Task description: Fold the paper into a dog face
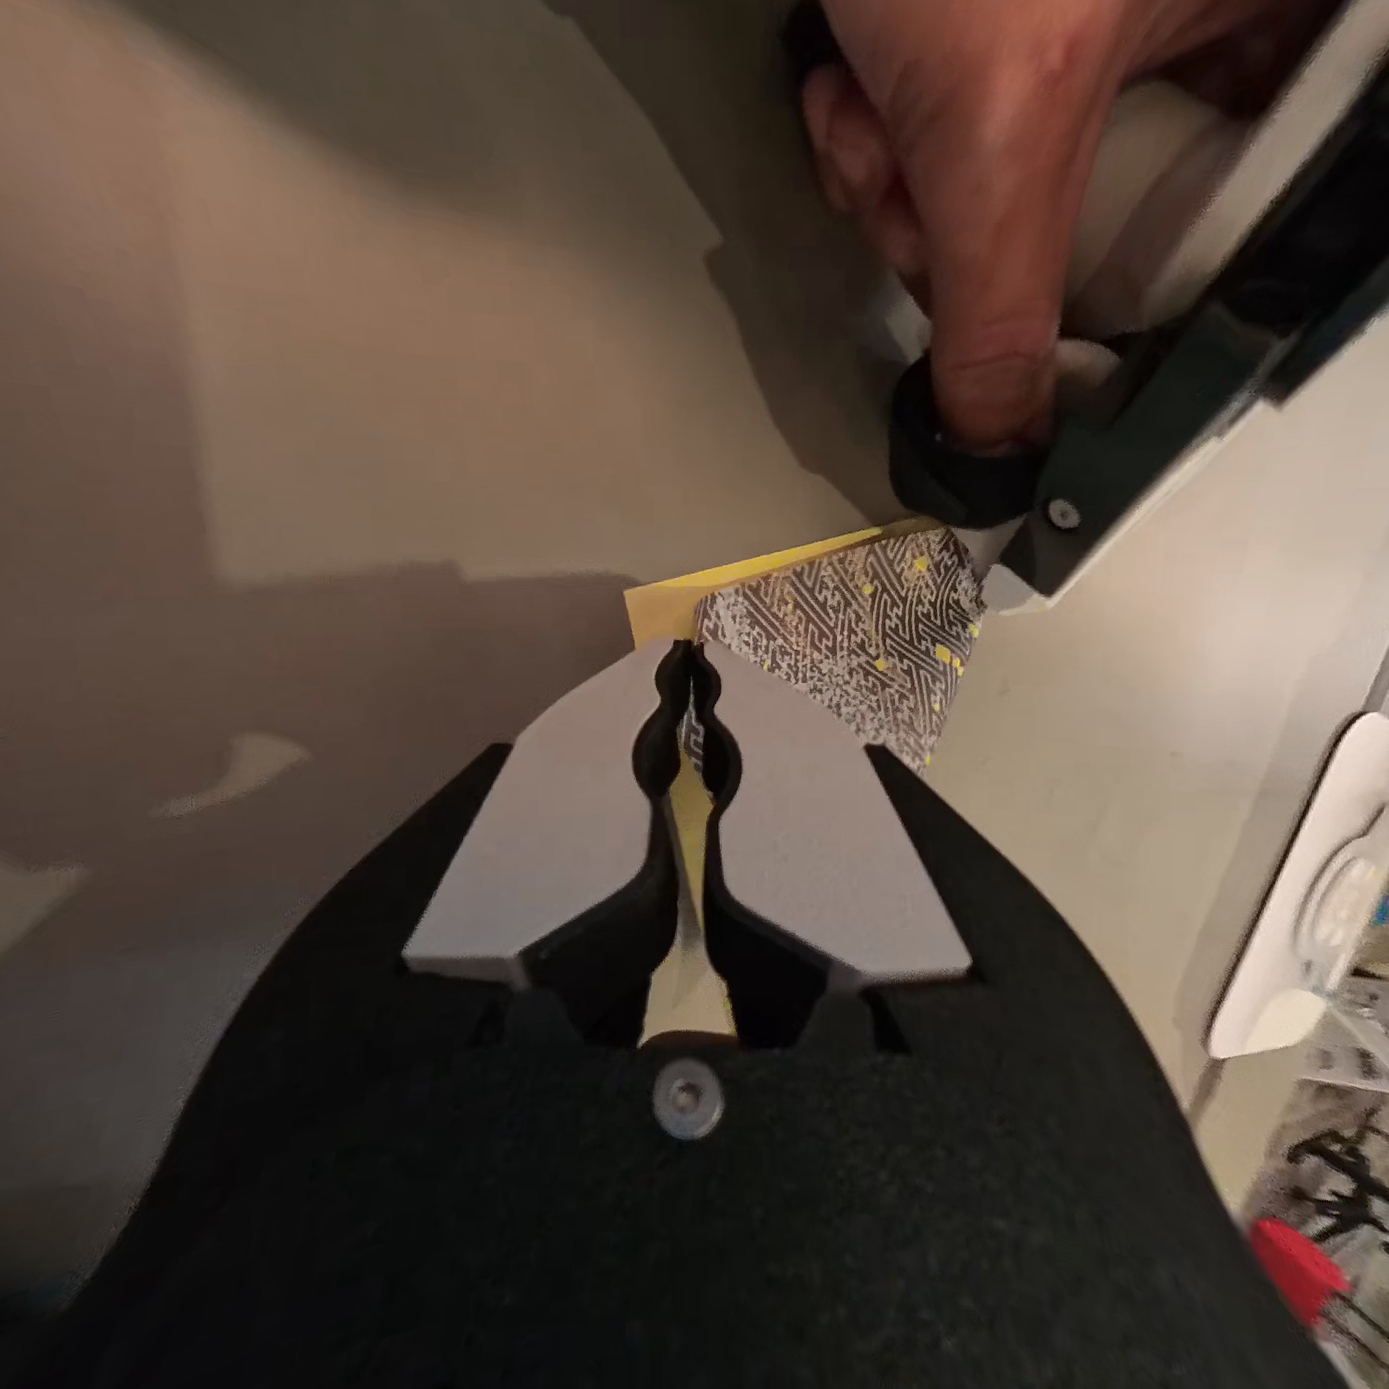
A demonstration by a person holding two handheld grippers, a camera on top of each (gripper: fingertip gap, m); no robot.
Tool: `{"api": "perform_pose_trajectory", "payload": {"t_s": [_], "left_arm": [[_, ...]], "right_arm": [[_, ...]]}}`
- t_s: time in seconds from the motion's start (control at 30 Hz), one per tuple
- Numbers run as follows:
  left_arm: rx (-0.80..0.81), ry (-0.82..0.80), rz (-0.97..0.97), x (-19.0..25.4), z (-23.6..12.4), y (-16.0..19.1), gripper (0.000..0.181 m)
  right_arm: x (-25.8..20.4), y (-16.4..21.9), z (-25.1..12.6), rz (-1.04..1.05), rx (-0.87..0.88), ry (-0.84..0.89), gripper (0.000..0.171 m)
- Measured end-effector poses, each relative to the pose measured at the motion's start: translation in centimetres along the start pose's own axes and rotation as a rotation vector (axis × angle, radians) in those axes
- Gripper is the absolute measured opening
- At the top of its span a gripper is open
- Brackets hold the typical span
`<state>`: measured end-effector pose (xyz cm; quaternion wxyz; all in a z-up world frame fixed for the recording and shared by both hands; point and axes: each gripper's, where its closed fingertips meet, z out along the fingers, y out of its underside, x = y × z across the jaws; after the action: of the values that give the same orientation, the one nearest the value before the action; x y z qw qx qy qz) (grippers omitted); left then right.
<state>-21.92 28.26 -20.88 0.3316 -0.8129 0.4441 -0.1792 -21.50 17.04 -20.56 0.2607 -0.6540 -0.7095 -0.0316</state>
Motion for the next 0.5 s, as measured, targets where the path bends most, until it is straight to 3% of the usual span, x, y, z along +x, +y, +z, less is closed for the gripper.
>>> {"api": "perform_pose_trajectory", "payload": {"t_s": [0.03,0.5], "left_arm": [[0.000,0.000,0.000,0.0,0.0,0.0,0.000],[-0.001,0.000,0.000,0.0,0.0,0.0,0.000]], "right_arm": [[-0.2,-0.1,0.0,-0.039,-0.010,-0.005,0.000],[-1.4,-1.1,0.3,-0.245,-0.050,-0.087,0.000]]}}
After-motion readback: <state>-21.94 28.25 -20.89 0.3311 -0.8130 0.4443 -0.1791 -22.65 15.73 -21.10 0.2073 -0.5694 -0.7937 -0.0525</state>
